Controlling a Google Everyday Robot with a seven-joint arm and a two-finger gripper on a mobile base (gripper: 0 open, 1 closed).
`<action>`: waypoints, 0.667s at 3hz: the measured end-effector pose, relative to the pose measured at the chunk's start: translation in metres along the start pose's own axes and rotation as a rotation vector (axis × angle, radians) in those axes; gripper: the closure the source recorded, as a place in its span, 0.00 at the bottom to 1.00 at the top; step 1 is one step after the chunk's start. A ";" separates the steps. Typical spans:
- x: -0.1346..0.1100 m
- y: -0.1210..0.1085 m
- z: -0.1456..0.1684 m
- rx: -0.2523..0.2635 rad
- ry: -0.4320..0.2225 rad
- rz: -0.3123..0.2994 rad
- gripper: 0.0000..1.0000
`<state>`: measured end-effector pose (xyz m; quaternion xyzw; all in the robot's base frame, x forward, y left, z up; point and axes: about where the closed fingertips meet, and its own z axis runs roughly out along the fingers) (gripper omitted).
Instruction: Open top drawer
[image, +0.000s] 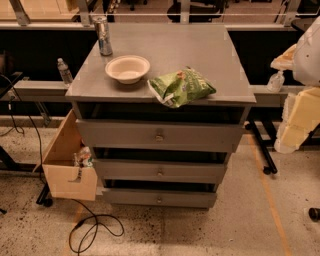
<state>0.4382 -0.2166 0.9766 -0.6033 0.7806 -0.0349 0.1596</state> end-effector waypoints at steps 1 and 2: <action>0.000 0.000 0.000 0.000 0.000 0.000 0.00; 0.003 0.012 0.016 -0.031 -0.045 0.012 0.00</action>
Offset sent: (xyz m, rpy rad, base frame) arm -0.0206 0.0063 -0.0587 0.1539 0.0771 0.0194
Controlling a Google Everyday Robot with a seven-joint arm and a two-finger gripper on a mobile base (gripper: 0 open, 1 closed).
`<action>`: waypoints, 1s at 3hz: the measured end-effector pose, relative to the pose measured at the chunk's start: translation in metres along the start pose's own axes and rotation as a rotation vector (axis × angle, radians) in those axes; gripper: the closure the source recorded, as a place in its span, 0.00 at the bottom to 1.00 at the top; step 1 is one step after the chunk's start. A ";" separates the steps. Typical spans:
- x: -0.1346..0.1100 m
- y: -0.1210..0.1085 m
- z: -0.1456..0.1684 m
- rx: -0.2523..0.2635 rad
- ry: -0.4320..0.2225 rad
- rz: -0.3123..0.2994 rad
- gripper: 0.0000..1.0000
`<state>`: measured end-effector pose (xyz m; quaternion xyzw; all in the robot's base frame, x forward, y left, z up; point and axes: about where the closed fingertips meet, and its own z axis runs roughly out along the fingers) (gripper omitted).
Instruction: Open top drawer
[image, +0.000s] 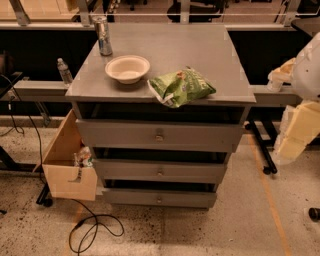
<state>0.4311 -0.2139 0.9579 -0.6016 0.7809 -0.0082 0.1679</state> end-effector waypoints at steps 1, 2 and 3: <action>-0.002 0.020 0.088 -0.100 -0.078 -0.018 0.00; -0.014 0.020 0.145 -0.149 -0.144 -0.067 0.00; -0.042 0.010 0.190 -0.165 -0.213 -0.143 0.00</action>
Offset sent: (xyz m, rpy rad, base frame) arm 0.0454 0.0708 -0.1995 0.2240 0.1099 0.2167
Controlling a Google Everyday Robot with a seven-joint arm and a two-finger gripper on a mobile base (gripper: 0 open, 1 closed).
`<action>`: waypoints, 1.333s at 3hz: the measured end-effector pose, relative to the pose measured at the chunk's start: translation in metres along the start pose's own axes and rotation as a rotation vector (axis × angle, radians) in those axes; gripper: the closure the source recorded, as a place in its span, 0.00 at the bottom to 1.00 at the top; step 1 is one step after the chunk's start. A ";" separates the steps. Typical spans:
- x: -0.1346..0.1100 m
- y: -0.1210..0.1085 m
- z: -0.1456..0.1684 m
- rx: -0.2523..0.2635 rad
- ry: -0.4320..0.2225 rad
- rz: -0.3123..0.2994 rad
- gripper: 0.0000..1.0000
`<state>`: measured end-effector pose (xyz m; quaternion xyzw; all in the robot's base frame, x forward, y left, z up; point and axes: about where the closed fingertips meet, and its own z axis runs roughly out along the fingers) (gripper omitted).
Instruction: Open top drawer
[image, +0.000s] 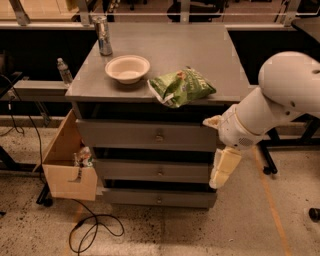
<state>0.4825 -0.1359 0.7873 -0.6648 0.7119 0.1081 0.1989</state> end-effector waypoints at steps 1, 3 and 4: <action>-0.008 -0.032 0.031 0.045 -0.058 -0.008 0.00; 0.001 -0.051 0.026 0.066 -0.017 -0.067 0.00; 0.017 -0.071 0.028 0.070 0.012 -0.100 0.00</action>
Offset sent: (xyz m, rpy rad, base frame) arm 0.0301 0.0152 -0.0170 0.0455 -0.0385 0.0001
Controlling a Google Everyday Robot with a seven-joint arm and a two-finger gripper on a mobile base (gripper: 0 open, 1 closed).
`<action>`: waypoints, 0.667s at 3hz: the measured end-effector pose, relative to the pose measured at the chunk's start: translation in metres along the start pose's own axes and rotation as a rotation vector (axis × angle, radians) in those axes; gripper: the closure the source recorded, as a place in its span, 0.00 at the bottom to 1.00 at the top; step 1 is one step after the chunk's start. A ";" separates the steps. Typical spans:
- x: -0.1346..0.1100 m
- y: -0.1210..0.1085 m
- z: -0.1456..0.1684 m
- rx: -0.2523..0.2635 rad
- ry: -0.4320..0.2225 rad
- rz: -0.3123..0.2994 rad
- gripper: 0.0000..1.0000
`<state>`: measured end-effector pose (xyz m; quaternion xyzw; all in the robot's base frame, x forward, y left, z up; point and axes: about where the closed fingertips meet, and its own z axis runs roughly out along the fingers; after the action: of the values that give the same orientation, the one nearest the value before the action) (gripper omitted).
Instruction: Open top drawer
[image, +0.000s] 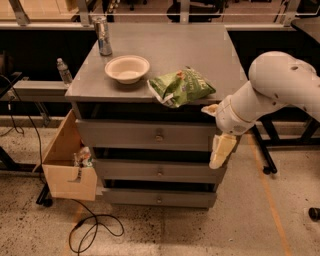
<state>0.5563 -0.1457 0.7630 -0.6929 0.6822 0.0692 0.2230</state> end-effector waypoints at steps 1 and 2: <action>0.016 -0.011 0.014 0.009 0.030 -0.013 0.00; 0.030 -0.019 0.032 0.015 0.058 -0.017 0.00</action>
Offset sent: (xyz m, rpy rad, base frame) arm 0.0452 -0.0242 -0.0610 -0.0961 -0.0316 -0.0163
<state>0.5838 -0.1605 0.7264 -0.6986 0.6831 0.0422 0.2089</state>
